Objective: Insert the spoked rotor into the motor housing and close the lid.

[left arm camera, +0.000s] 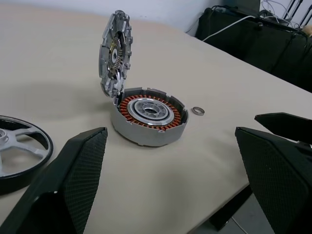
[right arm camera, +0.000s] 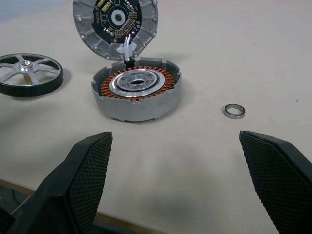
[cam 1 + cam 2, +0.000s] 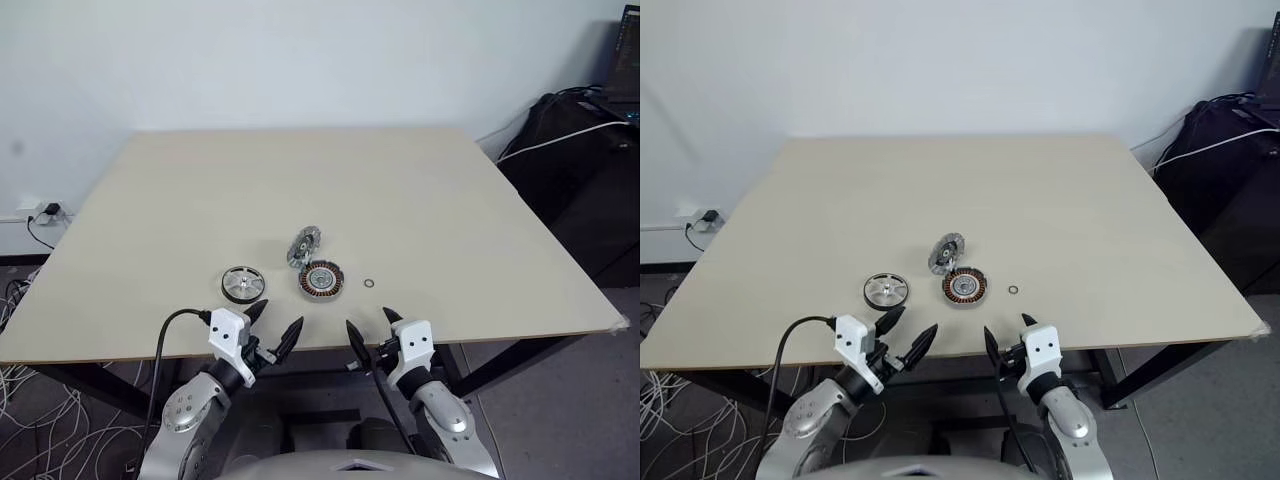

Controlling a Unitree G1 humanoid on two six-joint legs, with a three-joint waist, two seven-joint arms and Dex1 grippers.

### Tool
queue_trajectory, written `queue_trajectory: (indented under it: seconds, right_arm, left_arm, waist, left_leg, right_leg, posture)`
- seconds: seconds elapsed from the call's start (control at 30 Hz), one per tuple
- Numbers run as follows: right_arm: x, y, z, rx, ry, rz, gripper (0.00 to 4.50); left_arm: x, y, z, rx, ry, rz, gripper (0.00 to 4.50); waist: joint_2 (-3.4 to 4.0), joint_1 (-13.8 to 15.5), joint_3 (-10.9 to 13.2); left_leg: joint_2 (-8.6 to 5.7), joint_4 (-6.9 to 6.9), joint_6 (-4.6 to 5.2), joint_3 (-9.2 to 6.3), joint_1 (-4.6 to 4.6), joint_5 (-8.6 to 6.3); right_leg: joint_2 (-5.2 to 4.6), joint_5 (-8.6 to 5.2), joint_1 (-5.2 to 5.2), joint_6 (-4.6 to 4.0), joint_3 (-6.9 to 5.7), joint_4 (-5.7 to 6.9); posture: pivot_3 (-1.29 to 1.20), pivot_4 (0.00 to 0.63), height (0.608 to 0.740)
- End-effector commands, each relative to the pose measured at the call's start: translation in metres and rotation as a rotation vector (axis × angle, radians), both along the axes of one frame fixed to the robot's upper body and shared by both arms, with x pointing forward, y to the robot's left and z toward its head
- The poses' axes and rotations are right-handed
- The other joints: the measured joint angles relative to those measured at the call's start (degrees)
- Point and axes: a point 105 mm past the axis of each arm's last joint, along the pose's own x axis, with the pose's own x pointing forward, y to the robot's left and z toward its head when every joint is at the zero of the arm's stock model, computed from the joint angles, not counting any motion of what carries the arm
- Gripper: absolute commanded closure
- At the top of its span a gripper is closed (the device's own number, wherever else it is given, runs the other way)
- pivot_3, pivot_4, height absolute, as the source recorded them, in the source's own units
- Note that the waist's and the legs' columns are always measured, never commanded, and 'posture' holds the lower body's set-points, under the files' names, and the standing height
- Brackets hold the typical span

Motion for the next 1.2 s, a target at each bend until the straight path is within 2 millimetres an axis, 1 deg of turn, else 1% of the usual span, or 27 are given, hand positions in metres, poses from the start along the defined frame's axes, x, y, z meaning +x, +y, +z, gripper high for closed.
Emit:
queue_trajectory:
  seconds: [0.03,0.7,0.83,0.93,1.07,1.13,1.2]
  right_arm:
    - [0.004,0.002,0.009,0.005,-0.039,0.007,0.00]
    - [0.006,0.001,0.009,-0.009,-0.039,0.002,0.00]
    - [0.017,-0.011,0.007,-0.076,-0.010,-0.093,0.00]
    - [0.023,-0.016,0.005,-0.124,0.030,-0.132,0.00]
    - [0.035,-0.018,0.008,-0.136,0.044,-0.134,0.00]
    - [0.040,-0.013,0.008,-0.122,0.067,-0.087,0.00]
    - [0.047,-0.009,0.010,-0.104,0.074,-0.076,0.00]
  left_arm:
    - [0.002,-0.003,0.017,-0.015,-0.061,-0.005,0.06]
    - [0.005,-0.004,0.013,-0.012,-0.055,-0.015,0.06]
    - [0.003,-0.006,0.014,-0.012,-0.053,-0.020,0.06]
    - [0.001,-0.007,0.015,-0.014,-0.053,-0.024,0.06]
    - [-0.002,-0.008,0.017,-0.019,-0.056,-0.023,0.06]
    - [-0.003,-0.009,0.019,-0.021,-0.057,-0.021,0.06]
    - [-0.003,-0.011,0.021,-0.023,-0.060,-0.021,0.06]
  waist:
    - [0.01,-0.01,0.01]
    - [0.05,0.00,0.04]
    - [0.06,-0.03,0.05]
    - [0.06,0.00,0.05]
    - [0.10,0.01,0.08]
    - [0.09,-0.03,0.08]
    - [0.09,-0.07,0.08]
  left_leg:
    - [0.00,0.00,0.00,0.00,0.00,0.00]
    - [0.00,0.00,0.00,0.00,-0.01,0.00]
    - [0.00,0.00,0.00,0.00,0.00,0.00]
    - [0.00,0.00,0.00,0.00,0.00,0.00]
    - [-0.01,-0.02,-0.01,0.01,-0.04,0.00]
    - [-0.01,-0.02,-0.01,0.01,-0.05,0.00]
    - [-0.01,-0.02,-0.01,0.01,-0.04,0.00]
  right_leg:
    - [0.00,0.00,0.00,0.00,0.00,0.00]
    - [0.00,0.00,-0.01,0.00,0.00,-0.01]
    - [0.00,0.00,-0.01,0.00,0.01,0.00]
    - [0.00,0.00,-0.01,0.00,0.01,0.02]
    - [0.00,0.00,-0.07,-0.03,0.00,0.01]
    - [0.00,0.00,-0.08,-0.03,0.00,0.00]
    - [0.00,0.00,-0.08,-0.03,-0.02,0.01]
  posture:
    - [0.00,0.000,0.740]
    - [0.00,0.000,0.740]
    - [0.00,0.000,0.740]
    - [0.00,0.000,0.740]
    - [0.00,0.000,0.740]
    - [0.00,0.000,0.740]
    - [0.00,0.000,0.740]
